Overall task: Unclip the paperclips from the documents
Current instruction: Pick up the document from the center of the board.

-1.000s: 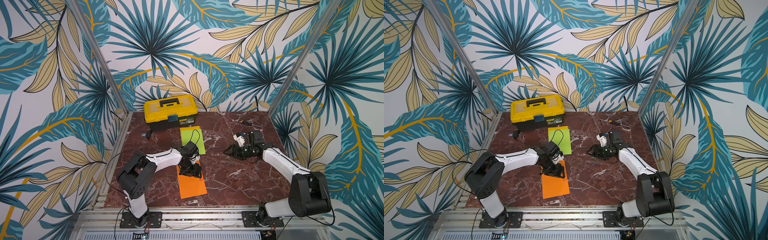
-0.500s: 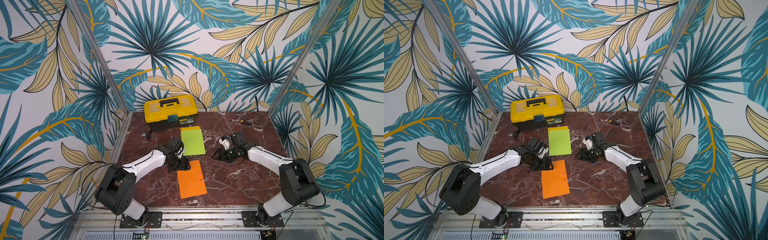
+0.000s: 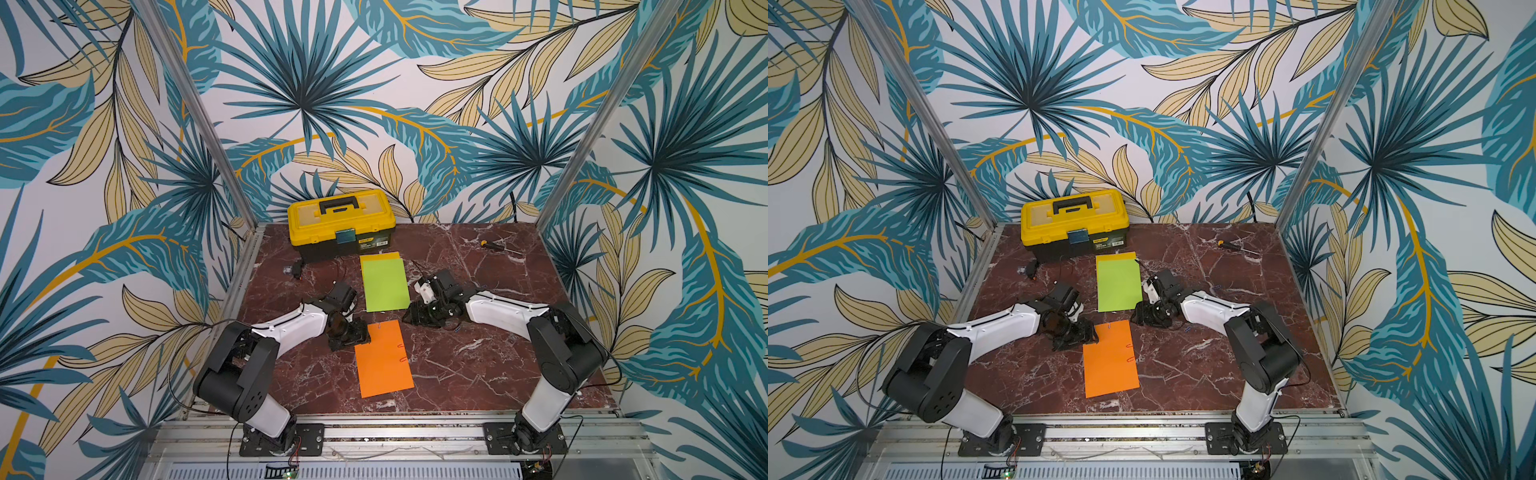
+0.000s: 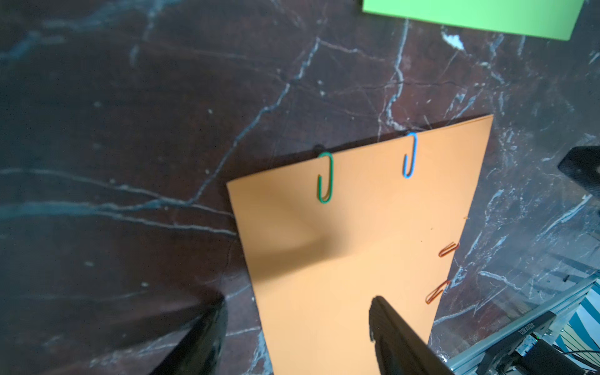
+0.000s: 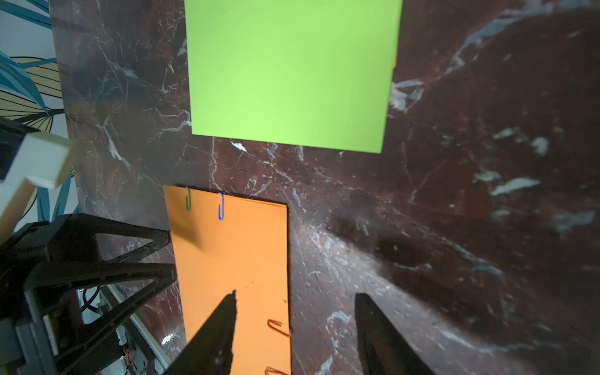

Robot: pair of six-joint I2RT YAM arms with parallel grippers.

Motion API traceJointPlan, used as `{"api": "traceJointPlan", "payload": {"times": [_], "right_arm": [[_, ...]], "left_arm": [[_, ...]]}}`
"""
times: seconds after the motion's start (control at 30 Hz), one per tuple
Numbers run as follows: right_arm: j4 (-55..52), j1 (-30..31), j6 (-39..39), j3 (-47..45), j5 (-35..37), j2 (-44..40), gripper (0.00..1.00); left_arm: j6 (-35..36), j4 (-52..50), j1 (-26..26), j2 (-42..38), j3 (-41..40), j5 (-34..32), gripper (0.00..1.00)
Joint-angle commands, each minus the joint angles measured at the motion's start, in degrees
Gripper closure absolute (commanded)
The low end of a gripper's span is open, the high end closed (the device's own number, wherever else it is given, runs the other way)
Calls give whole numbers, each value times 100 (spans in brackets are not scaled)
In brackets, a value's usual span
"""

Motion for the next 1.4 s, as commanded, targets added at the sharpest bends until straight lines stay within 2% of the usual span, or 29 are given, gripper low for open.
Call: {"api": "traceJointPlan", "payload": {"times": [0.0, 0.33, 0.9, 1.37], "right_arm": [[53, 125, 164, 139, 203, 185, 41], [-336, 286, 129, 371, 143, 523, 41], [-849, 529, 145, 329, -162, 593, 41], [-701, 664, 224, 588, -258, 922, 40]], "left_arm": [[-21, 260, 28, 235, 78, -23, 31], [32, 369, 13, 490, 251, 88, 36], [85, 323, 2, 479, -29, 28, 43], [138, 327, -16, 629, -13, 146, 47]]}}
